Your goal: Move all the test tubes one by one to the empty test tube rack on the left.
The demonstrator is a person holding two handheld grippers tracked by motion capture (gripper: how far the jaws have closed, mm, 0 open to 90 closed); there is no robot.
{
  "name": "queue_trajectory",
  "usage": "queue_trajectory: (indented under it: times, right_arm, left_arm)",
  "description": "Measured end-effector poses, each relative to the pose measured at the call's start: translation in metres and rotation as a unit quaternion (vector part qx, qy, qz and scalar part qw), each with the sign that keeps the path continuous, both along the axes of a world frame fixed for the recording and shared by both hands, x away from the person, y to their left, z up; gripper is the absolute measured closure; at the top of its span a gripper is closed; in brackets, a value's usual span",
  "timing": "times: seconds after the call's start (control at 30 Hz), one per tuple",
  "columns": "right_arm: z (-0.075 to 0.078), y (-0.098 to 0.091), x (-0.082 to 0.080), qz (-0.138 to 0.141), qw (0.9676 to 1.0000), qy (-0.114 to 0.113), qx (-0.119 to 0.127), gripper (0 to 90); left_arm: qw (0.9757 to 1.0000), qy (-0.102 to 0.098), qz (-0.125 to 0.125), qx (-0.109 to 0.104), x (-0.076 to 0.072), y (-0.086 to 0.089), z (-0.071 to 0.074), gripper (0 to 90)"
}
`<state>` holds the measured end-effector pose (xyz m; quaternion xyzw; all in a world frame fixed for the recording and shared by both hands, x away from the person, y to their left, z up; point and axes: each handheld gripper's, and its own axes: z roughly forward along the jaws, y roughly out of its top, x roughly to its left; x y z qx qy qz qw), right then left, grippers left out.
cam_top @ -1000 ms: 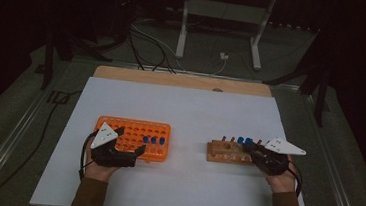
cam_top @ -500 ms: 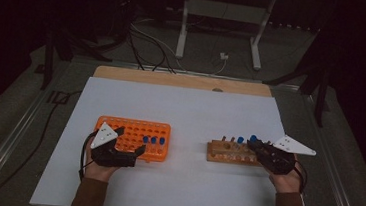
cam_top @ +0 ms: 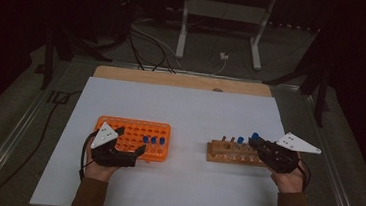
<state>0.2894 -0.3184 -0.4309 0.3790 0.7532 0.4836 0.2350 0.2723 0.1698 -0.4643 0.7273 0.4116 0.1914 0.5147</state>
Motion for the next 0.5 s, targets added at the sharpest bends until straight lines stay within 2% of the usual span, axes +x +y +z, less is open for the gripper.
queue_trajectory:
  times: [0.5]
  right_arm:
    - [0.014,0.002,-0.004,0.002,1.0000,-0.005,0.001,77.0]
  left_arm:
    - [1.0000,0.000,0.000,0.000,0.000,0.000,0.000,1.3]
